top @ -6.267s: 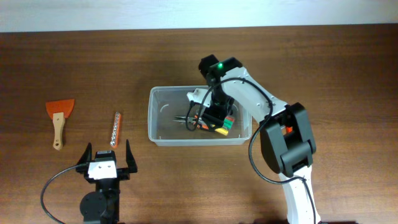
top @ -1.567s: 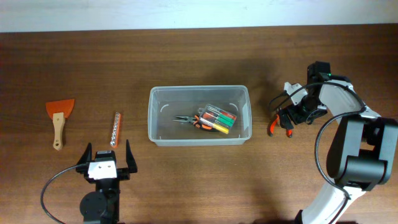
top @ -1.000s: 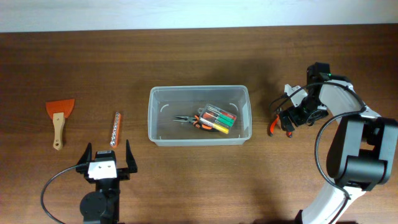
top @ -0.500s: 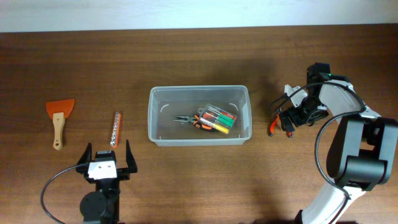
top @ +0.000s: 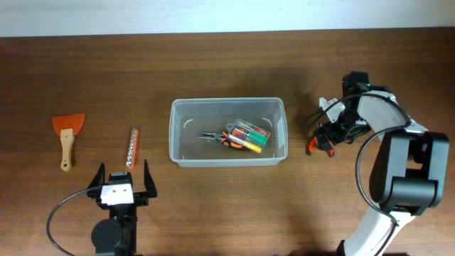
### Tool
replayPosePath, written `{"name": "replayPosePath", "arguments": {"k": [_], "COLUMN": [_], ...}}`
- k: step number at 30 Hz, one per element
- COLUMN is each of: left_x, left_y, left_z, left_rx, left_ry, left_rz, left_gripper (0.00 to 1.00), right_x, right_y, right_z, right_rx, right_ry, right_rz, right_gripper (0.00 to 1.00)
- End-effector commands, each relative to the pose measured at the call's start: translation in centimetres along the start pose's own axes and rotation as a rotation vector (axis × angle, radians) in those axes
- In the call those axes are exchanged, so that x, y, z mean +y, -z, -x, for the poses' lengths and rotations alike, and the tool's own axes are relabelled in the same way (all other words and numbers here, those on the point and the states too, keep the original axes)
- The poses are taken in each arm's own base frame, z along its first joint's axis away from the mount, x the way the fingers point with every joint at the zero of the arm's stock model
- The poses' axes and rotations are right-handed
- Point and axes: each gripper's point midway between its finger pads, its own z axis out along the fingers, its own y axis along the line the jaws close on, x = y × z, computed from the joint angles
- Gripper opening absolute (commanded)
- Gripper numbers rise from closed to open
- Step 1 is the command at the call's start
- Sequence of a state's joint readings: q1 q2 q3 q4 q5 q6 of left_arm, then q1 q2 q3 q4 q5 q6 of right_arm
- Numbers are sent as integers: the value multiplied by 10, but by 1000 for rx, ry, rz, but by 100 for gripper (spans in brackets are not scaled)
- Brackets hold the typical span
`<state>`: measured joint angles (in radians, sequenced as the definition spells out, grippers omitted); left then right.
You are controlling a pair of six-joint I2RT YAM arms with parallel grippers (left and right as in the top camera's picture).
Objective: Pack container
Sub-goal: 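Lower the right gripper onto the cutters' pivot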
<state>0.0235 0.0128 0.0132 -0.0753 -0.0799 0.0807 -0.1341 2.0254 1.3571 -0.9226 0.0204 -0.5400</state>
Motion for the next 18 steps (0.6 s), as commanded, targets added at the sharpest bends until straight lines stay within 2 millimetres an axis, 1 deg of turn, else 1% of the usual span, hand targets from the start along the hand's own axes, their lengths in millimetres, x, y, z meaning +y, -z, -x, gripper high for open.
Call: {"name": "replayPosePath", "arguments": {"k": [1,6,18], "left_x": [0,0,0], "left_y": [0,0,0], "left_z": [-1,-1,-1], "left_rx": [-2,-2,-2], "left_ry": [13,13,13], "left_rz": [1,1,1], "left_gripper": [99,99,99], "right_x": [3,5,5], "right_y": [-17,-27,-26], "right_z": [-8,-10,-8], "right_rx": [59,86,79], "right_ry": [-24,-35,-35], "right_rz": [13,26,25], "right_gripper": [99,99,99]}}
